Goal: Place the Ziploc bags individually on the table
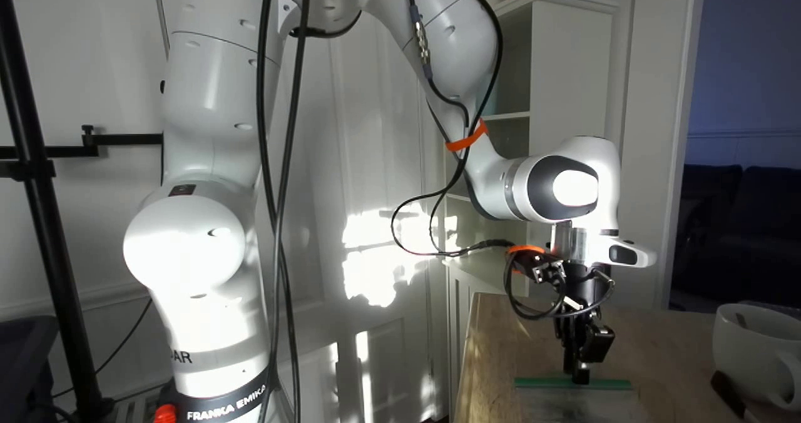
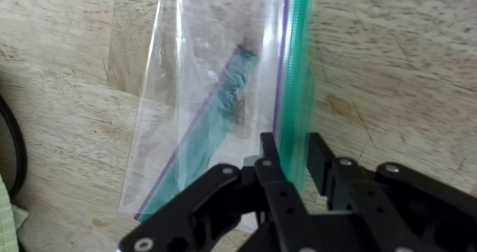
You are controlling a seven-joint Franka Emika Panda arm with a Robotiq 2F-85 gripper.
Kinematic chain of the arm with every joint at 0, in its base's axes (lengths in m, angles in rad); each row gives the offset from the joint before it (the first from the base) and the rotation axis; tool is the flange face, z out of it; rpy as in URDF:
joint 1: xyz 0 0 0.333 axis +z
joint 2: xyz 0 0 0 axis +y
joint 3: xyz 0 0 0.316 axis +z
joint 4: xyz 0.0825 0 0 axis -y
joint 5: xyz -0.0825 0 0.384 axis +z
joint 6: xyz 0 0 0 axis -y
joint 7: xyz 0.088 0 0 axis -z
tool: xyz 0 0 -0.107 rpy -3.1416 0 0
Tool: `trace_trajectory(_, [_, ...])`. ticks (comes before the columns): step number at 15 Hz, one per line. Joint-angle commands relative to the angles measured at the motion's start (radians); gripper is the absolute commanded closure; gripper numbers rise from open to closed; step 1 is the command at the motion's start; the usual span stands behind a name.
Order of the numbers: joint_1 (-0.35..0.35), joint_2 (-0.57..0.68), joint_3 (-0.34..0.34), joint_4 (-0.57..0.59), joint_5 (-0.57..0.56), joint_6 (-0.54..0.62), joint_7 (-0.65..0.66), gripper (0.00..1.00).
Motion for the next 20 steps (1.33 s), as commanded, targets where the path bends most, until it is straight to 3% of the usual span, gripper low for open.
trace_trajectory(1, [0.005, -0.002, -0.001, -0.011, 0.032, 0.015, -0.025, 0.81])
trace_trajectory(2, [0.005, -0.001, -0.002, -0.011, 0.031, 0.015, -0.025, 0.90])
trace_trajectory(3, [0.005, 0.001, -0.002, -0.011, 0.031, 0.015, -0.025, 0.87])
trace_trajectory(7, [0.005, -0.009, -0.002, -0.018, 0.030, 0.017, -0.030, 1.00])
trace_trajectory(8, [0.006, -0.021, -0.002, -0.021, 0.029, 0.015, -0.031, 0.97])
trace_trajectory(11, [-0.001, -0.071, 0.012, -0.033, 0.066, 0.017, -0.064, 0.98])
trace_trajectory(15, [-0.024, -0.182, 0.053, -0.041, 0.278, 0.039, -0.196, 0.99])
trace_trajectory(20, [-0.025, -0.258, 0.056, -0.023, 0.583, 0.110, -0.386, 0.98])
